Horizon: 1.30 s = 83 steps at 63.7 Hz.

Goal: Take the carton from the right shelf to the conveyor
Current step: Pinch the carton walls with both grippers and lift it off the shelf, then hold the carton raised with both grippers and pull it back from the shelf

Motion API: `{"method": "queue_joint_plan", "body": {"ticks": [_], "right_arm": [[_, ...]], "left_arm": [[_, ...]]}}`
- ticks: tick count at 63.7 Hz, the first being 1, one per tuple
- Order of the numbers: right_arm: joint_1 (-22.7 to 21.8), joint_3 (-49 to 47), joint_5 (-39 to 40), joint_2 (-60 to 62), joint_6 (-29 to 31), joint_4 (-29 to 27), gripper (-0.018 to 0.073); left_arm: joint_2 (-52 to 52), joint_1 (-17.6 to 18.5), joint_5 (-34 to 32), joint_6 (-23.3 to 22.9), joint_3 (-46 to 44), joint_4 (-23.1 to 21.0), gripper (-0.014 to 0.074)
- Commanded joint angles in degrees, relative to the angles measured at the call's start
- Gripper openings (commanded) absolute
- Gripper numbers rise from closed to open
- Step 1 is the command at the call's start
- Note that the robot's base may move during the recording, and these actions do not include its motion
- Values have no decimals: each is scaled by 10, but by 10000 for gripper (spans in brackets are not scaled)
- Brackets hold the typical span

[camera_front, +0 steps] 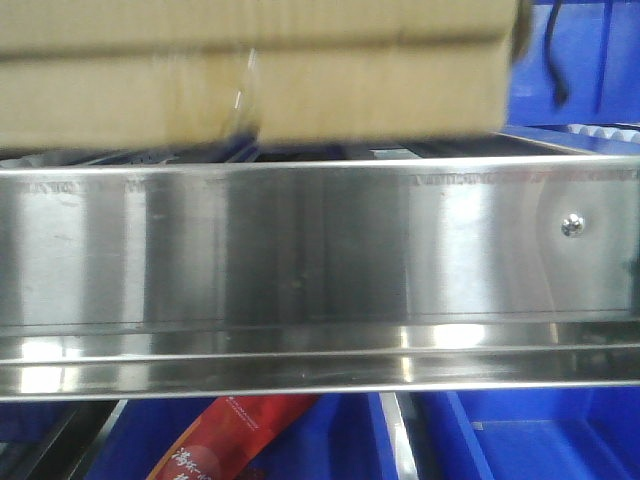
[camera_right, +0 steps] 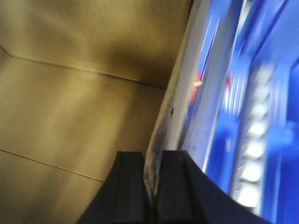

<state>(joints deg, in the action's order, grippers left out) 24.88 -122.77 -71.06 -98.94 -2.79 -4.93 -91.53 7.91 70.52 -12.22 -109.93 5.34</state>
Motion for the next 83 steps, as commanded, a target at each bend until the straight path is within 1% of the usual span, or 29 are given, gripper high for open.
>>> {"method": "queue_joint_plan", "body": {"ticks": [1,9,13,18,24,27,32,38,42,47,53,83], "right_arm": [[-3,-4,11,50,7,5,-67],[-3,15,11,87,7,13,-67],[-3,40,11,110,7,13,-67],[-3,88,11,142,7,13,-67],[-3,144,11,180,7,13,-67],[-3,172,11,198,7,13,-67],[-3,208,11,229,7,13,-67],[-3,232,11,257,7,13,-67],[-3,234,11,267,7,13,-67],[-3,234,16,275,7,13,-67],[-3,234,22,276,7,13,-67],[-3,235,14,273,7,13,-67]], "left_arm": [[42,3,-6,0,-4,-6,-7],[73,28,-6,0,-4,-6,-7],[90,49,-6,0,-4,-4,-8],[107,85,-6,-7,-4,5,-14],[121,123,-6,-30,-4,32,-17],[126,143,-6,-34,-4,42,-17],[132,168,-6,-35,-1,43,-17],[138,193,-6,-35,24,45,-17],[142,200,-6,-37,51,46,-17],[144,200,-6,-46,79,46,-17],[144,200,-6,-46,98,46,-17],[147,200,-6,-46,86,58,-17]]}}
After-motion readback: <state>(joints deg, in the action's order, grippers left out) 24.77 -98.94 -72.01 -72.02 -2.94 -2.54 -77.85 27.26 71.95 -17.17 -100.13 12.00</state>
